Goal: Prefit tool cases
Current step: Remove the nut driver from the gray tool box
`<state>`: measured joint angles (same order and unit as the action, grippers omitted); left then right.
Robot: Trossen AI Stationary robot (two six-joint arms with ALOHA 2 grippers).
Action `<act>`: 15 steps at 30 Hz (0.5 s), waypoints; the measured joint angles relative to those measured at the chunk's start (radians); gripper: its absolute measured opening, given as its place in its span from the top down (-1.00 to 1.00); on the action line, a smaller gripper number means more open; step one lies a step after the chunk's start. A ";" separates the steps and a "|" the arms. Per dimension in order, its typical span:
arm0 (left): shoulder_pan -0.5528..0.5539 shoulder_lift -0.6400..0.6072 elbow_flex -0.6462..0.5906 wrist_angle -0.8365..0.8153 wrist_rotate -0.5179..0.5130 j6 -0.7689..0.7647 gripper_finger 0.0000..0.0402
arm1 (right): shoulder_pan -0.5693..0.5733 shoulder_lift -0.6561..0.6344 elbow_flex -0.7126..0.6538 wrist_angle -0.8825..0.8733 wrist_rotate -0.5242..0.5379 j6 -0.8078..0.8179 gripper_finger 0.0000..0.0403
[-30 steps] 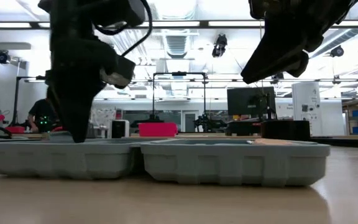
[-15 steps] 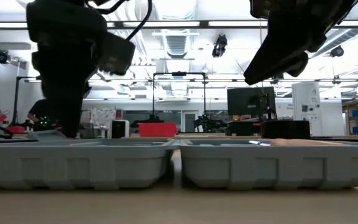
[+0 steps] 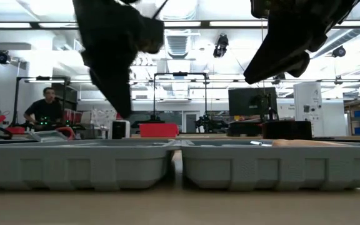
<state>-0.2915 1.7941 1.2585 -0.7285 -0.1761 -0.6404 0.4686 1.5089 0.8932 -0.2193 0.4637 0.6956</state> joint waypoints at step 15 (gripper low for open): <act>0.122 0.090 0.031 0.014 0.113 0.238 0.00 | 0.000 0.000 0.000 0.018 0.001 0.000 0.61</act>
<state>-0.1699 1.8846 1.2896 -0.7149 -0.0635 -0.4024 0.4686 1.5089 0.8932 -0.2016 0.4644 0.6956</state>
